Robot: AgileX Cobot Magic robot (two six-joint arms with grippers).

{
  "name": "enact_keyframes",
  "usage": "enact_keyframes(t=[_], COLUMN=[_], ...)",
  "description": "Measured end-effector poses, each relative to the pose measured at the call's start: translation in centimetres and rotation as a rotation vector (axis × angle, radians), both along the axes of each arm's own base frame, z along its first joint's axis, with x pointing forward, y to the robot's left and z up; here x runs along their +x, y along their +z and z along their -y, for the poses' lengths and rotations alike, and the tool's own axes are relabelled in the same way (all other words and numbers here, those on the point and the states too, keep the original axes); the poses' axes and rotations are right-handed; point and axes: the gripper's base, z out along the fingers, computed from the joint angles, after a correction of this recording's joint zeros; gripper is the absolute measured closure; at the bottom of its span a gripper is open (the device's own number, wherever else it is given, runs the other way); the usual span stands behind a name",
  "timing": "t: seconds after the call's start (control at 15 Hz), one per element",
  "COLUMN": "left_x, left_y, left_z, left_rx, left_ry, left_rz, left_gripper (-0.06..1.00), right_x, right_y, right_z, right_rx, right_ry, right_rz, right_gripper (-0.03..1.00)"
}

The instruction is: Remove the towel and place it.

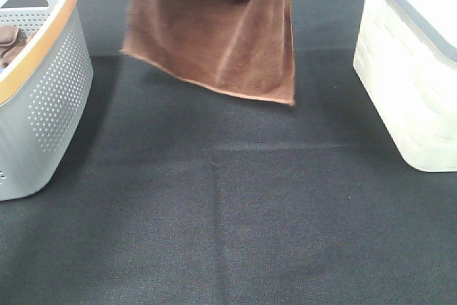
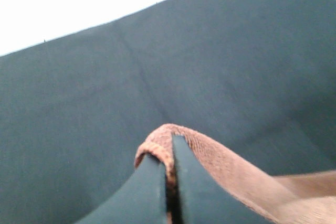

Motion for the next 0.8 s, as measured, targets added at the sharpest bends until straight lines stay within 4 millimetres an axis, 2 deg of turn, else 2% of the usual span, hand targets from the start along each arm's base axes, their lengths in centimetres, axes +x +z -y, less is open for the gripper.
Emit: enact_keyframes(t=[0.13,0.27,0.4,0.53,0.67,0.8], left_x=[1.4,2.2,3.2,3.6,4.1,4.3], left_y=[-1.5,-2.1,-2.4,-2.9,-4.2,-6.9], left_z=[0.1,0.5,0.7,0.3,-0.3,-0.7], left_rx=[-0.008,-0.021,-0.050,-0.048,-0.020,0.040], left_ry=[-0.002,-0.015,-0.032,-0.024,-0.004,0.022], left_rz=[0.041,0.108,0.224,0.224,0.163,-0.002], left_gripper=[0.94,0.94,0.94,0.94,0.94,0.94], right_x=[2.3,5.1,6.9,7.4,8.4,8.7], right_y=[0.5,-0.2,-1.0,-1.7,-3.6,-5.2], right_z=[0.8,2.5,3.4,3.8,4.4,4.7], right_rx=[0.039,0.140,0.207,0.220,0.251,0.313], right_ry=[-0.049,-0.110,-0.127,-0.140,-0.178,-0.271], right_rz=[0.023,0.026,0.029,0.016,-0.028,-0.107], right_gripper=[0.97,0.97,0.97,0.97,0.97,0.97])
